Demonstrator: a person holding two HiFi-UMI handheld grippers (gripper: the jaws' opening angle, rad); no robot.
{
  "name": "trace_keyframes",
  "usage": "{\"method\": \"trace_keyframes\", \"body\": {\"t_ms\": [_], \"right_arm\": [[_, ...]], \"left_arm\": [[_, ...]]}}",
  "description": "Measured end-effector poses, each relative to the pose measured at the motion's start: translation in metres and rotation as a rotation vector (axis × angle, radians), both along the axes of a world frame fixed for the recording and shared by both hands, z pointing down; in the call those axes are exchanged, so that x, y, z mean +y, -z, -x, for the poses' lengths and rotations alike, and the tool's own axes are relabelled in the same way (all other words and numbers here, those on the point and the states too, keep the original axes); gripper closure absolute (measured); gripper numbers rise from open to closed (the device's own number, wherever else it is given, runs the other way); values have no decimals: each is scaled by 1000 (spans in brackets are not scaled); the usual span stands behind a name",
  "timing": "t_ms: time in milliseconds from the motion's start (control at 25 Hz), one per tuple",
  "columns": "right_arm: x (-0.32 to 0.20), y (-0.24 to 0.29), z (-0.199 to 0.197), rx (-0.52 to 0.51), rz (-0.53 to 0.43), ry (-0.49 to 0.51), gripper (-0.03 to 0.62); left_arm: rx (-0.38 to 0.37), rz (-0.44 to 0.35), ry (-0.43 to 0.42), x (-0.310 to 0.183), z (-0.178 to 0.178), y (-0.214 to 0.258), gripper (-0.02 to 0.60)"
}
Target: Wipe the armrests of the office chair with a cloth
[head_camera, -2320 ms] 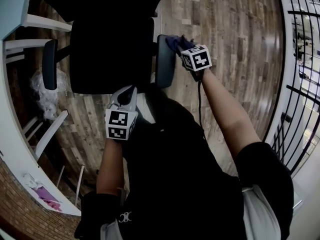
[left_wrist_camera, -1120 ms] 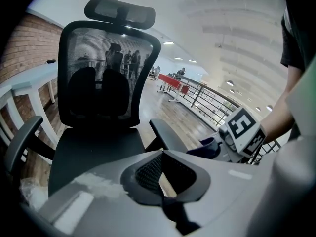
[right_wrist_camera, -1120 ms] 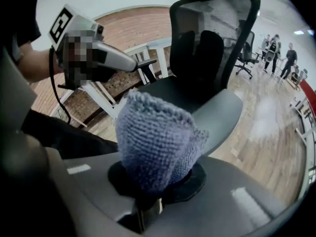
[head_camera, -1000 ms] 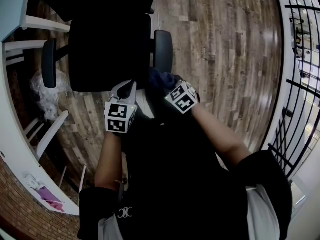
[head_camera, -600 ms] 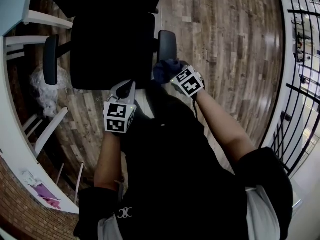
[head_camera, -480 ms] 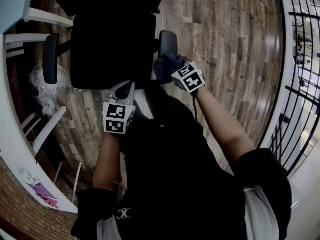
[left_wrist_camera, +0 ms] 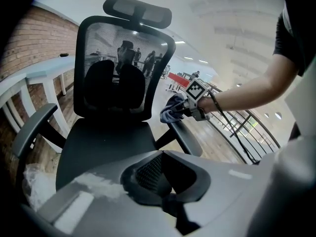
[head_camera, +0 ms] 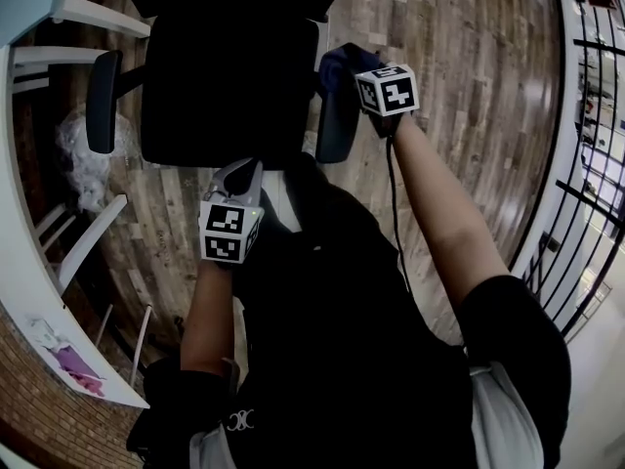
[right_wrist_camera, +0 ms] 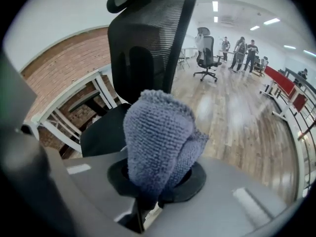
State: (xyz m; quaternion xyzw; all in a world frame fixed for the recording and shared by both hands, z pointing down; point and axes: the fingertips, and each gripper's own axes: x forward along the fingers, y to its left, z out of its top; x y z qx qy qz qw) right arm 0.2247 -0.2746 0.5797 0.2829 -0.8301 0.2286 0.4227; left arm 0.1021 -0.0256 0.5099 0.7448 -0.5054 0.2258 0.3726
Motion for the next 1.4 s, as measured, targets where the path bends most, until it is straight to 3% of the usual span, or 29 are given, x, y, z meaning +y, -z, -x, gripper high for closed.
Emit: {"method": "trace_keyframes", "body": {"t_ms": [240,400,720,840,960,1120,1240,1400], "right_arm": [[-13,1,-4,-23,18,-119,537],[17,3,-13,18,-12,-78,537],[125,1,-38,106,156,156,537],[169,0,-37,115,294,256,537],[192,3,-32,146,427,421,537],[174,21,-21,265,492,636,537],[136,44,9,348,495,750,537],[101,51,41,481,550,979,537]], "left_arm": [[7,11,20,8,13,-9,575],[26,-5,23,5,18,-10,575],[52,-45,17,-16,25,-23,575],[69,-77,21,-26,26,-20,575],[90,-84,27,-28,27,-19,575],[89,-81,54,-17,29,-23,575],[87,-85,90,-11,30,-24,575],[86,-74,162,-15,35,-31,575]]}}
